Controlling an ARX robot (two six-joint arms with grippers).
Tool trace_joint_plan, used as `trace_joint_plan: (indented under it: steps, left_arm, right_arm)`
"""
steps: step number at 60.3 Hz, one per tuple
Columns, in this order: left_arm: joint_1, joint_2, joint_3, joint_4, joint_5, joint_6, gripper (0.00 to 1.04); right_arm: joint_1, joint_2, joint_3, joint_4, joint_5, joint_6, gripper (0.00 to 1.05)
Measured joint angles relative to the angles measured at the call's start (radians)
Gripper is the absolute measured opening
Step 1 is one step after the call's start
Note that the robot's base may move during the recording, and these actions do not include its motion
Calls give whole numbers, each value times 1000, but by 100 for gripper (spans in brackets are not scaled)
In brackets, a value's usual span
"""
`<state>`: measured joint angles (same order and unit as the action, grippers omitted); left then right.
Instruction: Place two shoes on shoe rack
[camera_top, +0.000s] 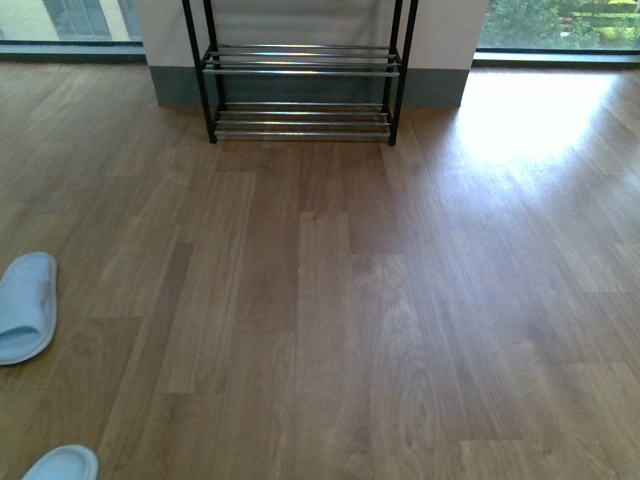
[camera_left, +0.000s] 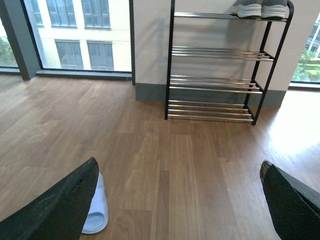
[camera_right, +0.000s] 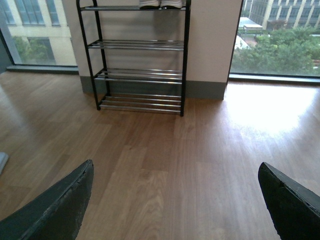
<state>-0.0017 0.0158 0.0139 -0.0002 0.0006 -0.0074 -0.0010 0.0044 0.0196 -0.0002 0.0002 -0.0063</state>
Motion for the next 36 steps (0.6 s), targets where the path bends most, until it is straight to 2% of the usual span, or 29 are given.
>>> trace_joint_plan:
  steps: [36]
  left_arm:
    - [0, 0, 0, 0, 0, 0, 95]
  right_arm:
    - [0, 0, 0, 0, 0, 0, 95]
